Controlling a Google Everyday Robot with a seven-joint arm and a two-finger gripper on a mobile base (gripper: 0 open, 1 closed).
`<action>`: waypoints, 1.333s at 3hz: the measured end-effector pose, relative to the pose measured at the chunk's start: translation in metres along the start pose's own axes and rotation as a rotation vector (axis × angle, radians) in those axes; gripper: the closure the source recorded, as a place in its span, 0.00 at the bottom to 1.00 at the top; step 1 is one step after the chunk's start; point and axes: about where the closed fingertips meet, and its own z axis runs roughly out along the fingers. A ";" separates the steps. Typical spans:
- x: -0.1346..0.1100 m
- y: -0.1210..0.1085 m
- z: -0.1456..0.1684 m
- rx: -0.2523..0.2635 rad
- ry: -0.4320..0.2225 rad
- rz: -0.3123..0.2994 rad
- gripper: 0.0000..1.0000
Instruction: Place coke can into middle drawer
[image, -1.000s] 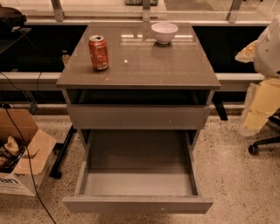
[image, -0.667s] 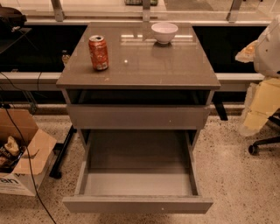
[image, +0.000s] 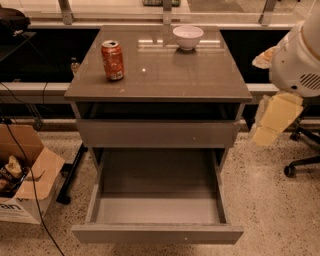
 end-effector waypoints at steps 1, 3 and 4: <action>-0.028 -0.012 0.017 0.024 -0.090 0.007 0.00; -0.082 -0.040 0.054 0.005 -0.235 -0.012 0.00; -0.107 -0.052 0.074 -0.023 -0.282 -0.036 0.00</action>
Offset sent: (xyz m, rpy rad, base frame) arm 0.0821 0.0817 -0.0160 0.2537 -0.0921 0.0712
